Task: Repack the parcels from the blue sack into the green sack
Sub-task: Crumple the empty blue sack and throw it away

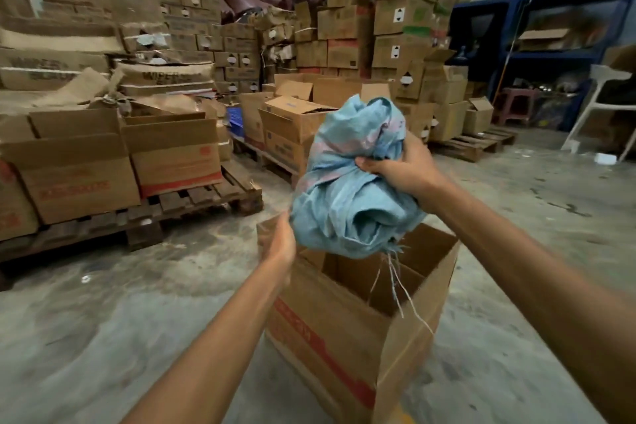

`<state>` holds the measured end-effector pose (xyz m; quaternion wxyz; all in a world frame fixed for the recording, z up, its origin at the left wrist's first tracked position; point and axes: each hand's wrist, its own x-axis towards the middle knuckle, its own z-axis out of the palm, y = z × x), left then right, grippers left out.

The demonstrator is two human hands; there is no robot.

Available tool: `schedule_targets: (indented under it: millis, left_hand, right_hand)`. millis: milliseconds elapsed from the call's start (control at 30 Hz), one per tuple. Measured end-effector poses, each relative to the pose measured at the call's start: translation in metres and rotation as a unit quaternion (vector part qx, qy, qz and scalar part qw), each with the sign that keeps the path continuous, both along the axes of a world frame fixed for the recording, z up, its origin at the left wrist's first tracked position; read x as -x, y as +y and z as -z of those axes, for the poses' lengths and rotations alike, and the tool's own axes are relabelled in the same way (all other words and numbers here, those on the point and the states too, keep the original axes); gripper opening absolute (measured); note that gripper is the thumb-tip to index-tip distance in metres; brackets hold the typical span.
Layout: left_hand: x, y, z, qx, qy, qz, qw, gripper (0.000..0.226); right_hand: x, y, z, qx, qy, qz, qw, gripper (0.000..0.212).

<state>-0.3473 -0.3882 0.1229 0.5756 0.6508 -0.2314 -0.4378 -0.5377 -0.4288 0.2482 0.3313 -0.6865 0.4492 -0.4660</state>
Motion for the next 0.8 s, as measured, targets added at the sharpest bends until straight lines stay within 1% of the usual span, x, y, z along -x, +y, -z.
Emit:
schedule_targets:
  millis: [33, 100, 133, 200, 233, 300, 400, 500, 600, 700, 800]
  left_hand:
    - [0.001, -0.023, 0.03, -0.022, 0.006, -0.025, 0.999, 0.109]
    - [0.021, -0.025, 0.05, -0.063, 0.018, -0.025, 0.998, 0.131]
    - [0.033, -0.016, 0.047, -0.076, 0.0, -0.019, 0.997, 0.127]
    - [0.049, -0.006, 0.043, -0.108, -0.074, -0.021, 0.991, 0.103]
    - [0.054, -0.002, 0.039, -0.115, -0.107, -0.024, 0.987, 0.095]
    - [0.052, -0.006, 0.049, -0.119, -0.122, -0.027, 0.985, 0.089]
    - [0.043, -0.011, 0.061, -0.116, -0.133, -0.023, 0.984, 0.088]
    - [0.04, -0.013, 0.066, -0.112, -0.138, -0.026, 0.984, 0.085]
    - [0.04, -0.02, 0.067, -0.115, -0.147, -0.02, 0.982, 0.081]
    - [0.043, -0.028, 0.066, -0.13, -0.137, -0.011, 0.982, 0.081]
    - [0.041, -0.031, 0.069, -0.126, -0.131, -0.013, 0.983, 0.08]
  right_hand:
    - [-0.002, -0.016, 0.013, 0.015, 0.032, 0.021, 0.999, 0.071]
    - [-0.005, -0.047, 0.044, 0.026, 0.111, 0.038, 0.993, 0.077]
    - [-0.008, -0.055, 0.057, 0.027, 0.155, 0.039, 0.987, 0.077]
    - [-0.016, -0.076, 0.09, 0.014, 0.241, 0.037, 0.97, 0.077]
    - [-0.02, -0.085, 0.103, 0.004, 0.292, 0.026, 0.956, 0.081]
    - [-0.03, -0.099, 0.131, -0.028, 0.394, -0.019, 0.918, 0.087]
    - [-0.044, -0.114, 0.167, -0.099, 0.505, -0.074, 0.854, 0.082]
    - [-0.055, -0.126, 0.211, -0.158, 0.563, -0.087, 0.806, 0.085]
    - [-0.058, -0.132, 0.252, -0.216, 0.583, -0.1, 0.777, 0.091]
    - [-0.059, -0.132, 0.269, -0.25, 0.583, -0.107, 0.766, 0.095]
    - [-0.06, -0.137, 0.274, -0.244, 0.588, -0.108, 0.763, 0.097]
